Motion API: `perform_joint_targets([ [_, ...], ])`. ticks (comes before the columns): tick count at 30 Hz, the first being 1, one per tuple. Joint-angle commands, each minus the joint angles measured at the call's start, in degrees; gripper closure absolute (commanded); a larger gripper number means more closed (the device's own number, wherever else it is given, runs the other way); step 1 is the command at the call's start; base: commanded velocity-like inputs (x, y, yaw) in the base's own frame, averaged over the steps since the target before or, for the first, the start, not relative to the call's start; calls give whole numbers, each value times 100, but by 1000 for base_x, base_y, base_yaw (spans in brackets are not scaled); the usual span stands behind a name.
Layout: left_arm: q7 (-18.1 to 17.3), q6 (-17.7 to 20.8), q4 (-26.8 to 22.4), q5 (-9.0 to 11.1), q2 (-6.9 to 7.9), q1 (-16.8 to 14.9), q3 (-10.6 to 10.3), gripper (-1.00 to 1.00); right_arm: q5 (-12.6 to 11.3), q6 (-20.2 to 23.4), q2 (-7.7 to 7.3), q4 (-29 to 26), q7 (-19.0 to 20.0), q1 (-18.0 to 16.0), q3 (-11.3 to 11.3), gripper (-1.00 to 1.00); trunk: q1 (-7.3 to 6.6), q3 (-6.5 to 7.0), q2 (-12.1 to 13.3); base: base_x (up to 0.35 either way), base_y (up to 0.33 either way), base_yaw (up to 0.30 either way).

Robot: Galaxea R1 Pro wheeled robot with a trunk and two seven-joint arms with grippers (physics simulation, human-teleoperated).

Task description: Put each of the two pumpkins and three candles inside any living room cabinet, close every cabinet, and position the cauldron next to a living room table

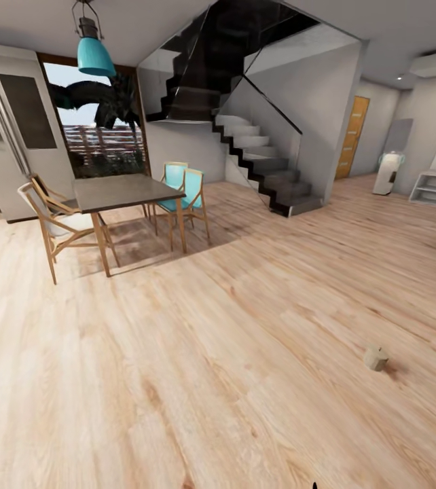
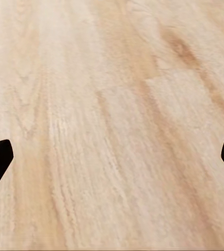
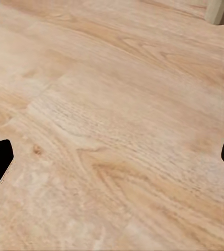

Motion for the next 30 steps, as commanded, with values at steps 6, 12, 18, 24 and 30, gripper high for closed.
perform_joint_targets([
  [6, 31, 64, -17, 25, -23, -9, -48, -100, -47, -16, 8, 2, 16, -3, 4, -100, 3, -5, -2, 333, 0, 0],
  [12, 20, 403, 8, 25, -52, -9, -40, -100, -53, -16, 24, 2, 11, -3, 0, -100, 3, -5, -2, 333, 0, -2],
  [18, 14, 495, 13, 25, -63, -9, -39, -100, -54, -16, 18, 2, 11, -3, 0, -100, 3, -5, -2, 333, 0, -180],
  [24, 14, 489, 13, 25, -67, -9, -39, -100, -55, -16, 10, 2, 13, -3, 0, -100, 3, -5, -2, 333, 0, -265],
  [30, 14, 471, 13, 25, -72, -9, -39, -100, -55, -16, 9, 2, 18, -3, 0, -100, 3, -5, -2, 333, 0, -269],
])
